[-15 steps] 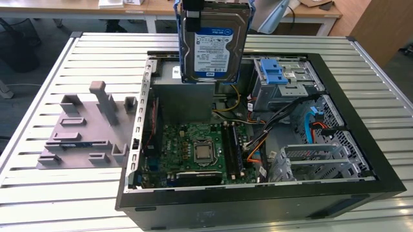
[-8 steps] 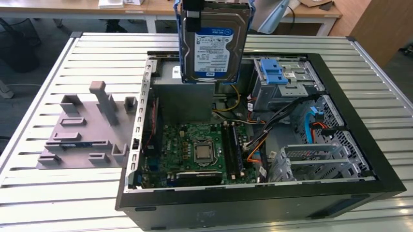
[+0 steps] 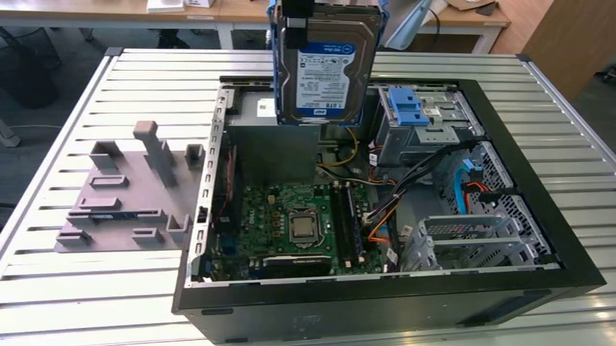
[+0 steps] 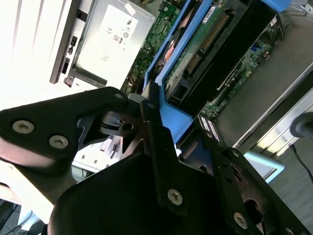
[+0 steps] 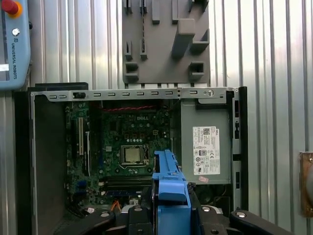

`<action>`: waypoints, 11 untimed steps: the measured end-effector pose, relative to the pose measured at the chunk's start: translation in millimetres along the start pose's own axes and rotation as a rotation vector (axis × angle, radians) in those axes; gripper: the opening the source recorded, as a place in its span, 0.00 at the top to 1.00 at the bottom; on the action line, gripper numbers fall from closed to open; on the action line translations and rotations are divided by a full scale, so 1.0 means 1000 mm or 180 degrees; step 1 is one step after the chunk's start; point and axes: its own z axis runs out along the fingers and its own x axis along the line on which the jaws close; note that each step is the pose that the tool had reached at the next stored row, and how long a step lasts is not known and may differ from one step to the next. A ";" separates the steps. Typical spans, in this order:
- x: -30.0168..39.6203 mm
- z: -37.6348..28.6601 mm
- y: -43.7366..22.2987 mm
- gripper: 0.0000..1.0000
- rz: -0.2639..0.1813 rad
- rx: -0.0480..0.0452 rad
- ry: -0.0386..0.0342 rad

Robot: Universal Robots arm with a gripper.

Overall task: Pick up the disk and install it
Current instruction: 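Pick up the disk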

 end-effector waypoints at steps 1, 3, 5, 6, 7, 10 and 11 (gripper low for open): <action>0.0002 0.0000 -0.0012 0.64 0.0000 0.0000 0.0000; 0.0007 0.0000 -0.0035 0.64 0.0000 0.0000 0.0000; 0.0011 0.0000 -0.0058 0.64 0.0000 0.0000 0.0000; 0.0013 -0.0001 -0.0070 0.64 0.0000 0.0000 0.0000; 0.0015 -0.0001 -0.0082 0.64 0.0000 0.0000 0.0000; 0.0022 -0.0001 -0.0115 0.64 0.0000 0.0000 0.0000; 0.0024 -0.0001 -0.0126 0.64 0.0000 0.0000 0.0000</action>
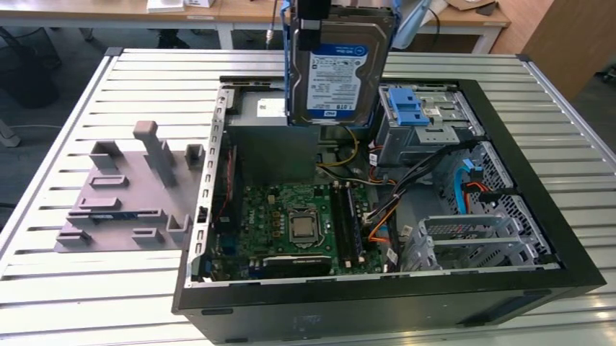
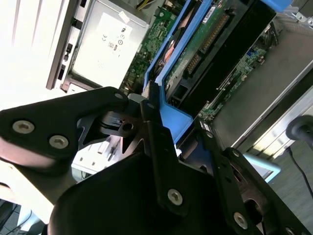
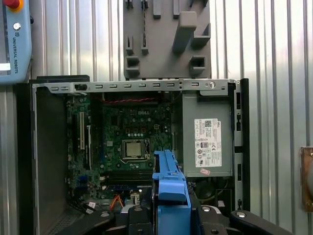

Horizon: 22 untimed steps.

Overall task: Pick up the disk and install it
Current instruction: 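Pick up the disk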

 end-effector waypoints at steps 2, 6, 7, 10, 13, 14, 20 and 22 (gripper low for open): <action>0.0006 0.0000 -0.0023 0.64 0.0000 0.0000 0.0000; 0.0023 -0.0001 -0.0069 0.64 0.0000 0.0000 0.0000; 0.0031 -0.0001 -0.0075 0.64 0.0000 0.0000 0.0000; 0.0074 0.0000 -0.0085 0.64 0.0001 0.0000 0.0000; 0.0129 -0.0001 -0.0092 0.64 0.0002 0.0000 0.0000; 0.0147 -0.0002 -0.0094 0.64 0.0003 0.0000 0.0000; 0.0208 -0.0002 -0.0142 0.64 0.0010 0.0000 0.0000; 0.0217 -0.0002 -0.0179 0.64 0.0010 0.0000 -0.0001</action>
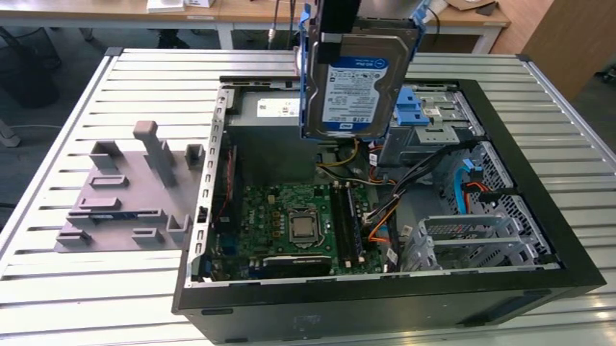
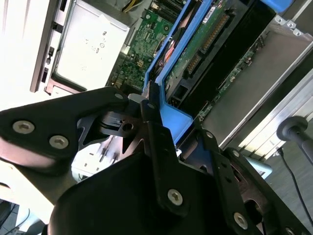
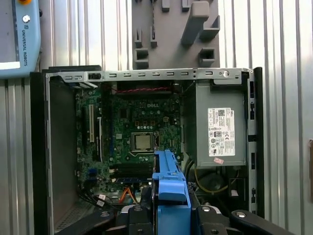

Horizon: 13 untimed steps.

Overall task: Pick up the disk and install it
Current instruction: 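Pick up the disk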

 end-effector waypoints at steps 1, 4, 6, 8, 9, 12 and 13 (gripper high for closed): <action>0.0005 -0.0001 -0.0018 0.64 0.0000 0.0000 0.0001; 0.0029 -0.0001 -0.0053 0.64 0.0001 0.0000 0.0000; 0.0047 -0.0001 -0.0071 0.64 0.0002 0.0000 0.0000; 0.0066 -0.0001 -0.0086 0.64 0.0003 0.0000 0.0000; 0.0075 -0.0002 -0.0092 0.64 0.0003 0.0000 0.0000; 0.0077 -0.0002 -0.0093 0.64 0.0004 0.0000 0.0000; 0.0080 -0.0002 -0.0094 0.64 0.0004 0.0000 0.0000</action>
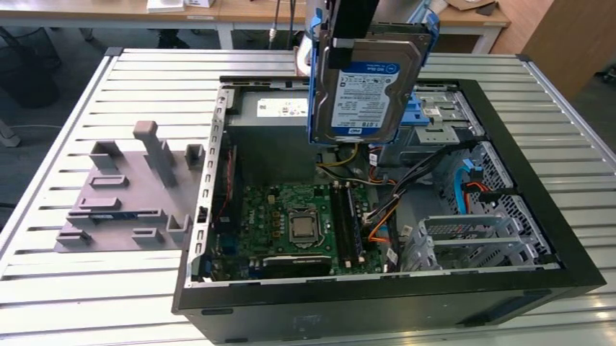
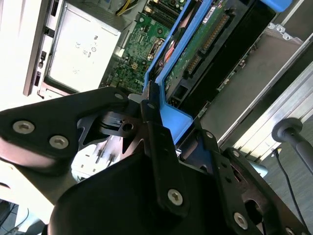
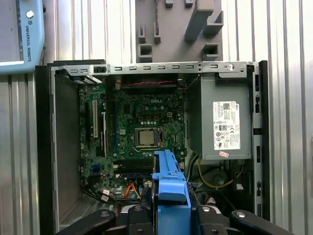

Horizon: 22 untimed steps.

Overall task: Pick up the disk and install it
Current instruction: 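Insert the disk into the insertion slot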

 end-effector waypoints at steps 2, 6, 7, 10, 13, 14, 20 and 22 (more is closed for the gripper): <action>0.0002 0.0000 0.0000 0.64 0.0000 0.0000 0.0000; 0.0003 0.0000 0.0000 0.64 0.0000 0.0000 0.0000; 0.0003 0.0000 0.0000 0.64 0.0000 0.0000 0.0000; 0.0005 0.0000 0.0000 0.64 0.0000 0.0000 0.0000; 0.0032 0.0000 -0.0002 0.64 0.0000 0.0000 0.0001; 0.0055 0.0001 -0.0003 0.64 0.0000 0.0000 0.0000; 0.0206 0.0021 -0.0010 0.64 0.0000 0.0000 -0.0038; 0.0230 0.0028 -0.0012 0.64 0.0000 -0.0001 -0.0050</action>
